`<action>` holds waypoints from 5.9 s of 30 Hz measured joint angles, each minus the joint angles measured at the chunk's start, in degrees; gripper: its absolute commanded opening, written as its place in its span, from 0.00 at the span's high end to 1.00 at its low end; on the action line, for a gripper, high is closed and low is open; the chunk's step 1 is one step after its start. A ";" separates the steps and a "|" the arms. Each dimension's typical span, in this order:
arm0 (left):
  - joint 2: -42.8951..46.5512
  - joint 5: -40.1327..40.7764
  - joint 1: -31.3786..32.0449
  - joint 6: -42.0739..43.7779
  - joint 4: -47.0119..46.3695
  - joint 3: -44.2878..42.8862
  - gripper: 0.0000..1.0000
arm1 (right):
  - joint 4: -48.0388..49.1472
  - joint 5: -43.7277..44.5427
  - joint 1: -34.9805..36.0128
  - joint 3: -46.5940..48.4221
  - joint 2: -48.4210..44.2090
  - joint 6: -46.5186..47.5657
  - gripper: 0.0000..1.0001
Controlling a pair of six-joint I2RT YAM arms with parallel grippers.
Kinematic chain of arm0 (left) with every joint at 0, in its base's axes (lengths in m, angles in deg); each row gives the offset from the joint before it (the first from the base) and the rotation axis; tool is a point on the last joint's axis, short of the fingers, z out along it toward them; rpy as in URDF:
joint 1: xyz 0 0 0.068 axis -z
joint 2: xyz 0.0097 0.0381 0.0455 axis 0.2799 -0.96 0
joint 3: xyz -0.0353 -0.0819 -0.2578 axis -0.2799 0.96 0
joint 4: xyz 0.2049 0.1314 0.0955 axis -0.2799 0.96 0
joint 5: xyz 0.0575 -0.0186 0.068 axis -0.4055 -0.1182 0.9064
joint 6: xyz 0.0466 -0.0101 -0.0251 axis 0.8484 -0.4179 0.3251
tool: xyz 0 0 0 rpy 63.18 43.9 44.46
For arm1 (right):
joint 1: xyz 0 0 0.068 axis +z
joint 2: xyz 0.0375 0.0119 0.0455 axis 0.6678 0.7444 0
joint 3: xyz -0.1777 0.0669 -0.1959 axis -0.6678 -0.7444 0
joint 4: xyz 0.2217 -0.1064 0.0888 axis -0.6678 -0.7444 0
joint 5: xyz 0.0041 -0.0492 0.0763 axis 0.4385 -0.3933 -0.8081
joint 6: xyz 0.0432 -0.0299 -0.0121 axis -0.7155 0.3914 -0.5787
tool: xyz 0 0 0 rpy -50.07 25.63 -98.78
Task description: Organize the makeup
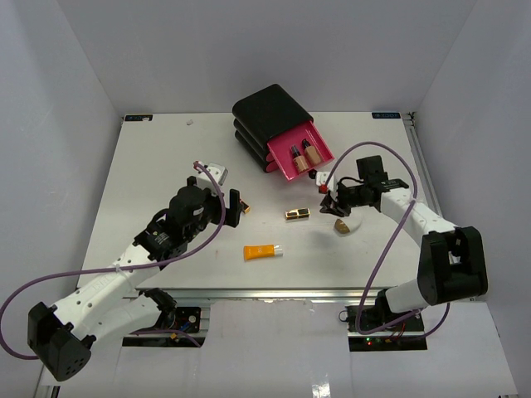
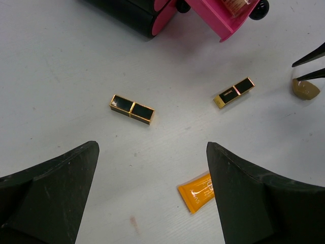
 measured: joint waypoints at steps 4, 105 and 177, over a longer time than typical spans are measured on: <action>-0.48 -0.29 -0.31 -0.04 -0.02 0.00 0.02 | 3.73 3.52 0.06 -1.89 1.22 10.68 0.61; -3.99 -2.27 -3.54 -0.61 -0.33 0.06 0.02 | 32.37 20.66 6.57 26.07 13.29 -28.67 0.28; -5.44 -4.80 -6.43 -0.63 -0.37 0.04 0.02 | 44.47 -5.53 -2.36 43.21 49.24 -96.75 0.49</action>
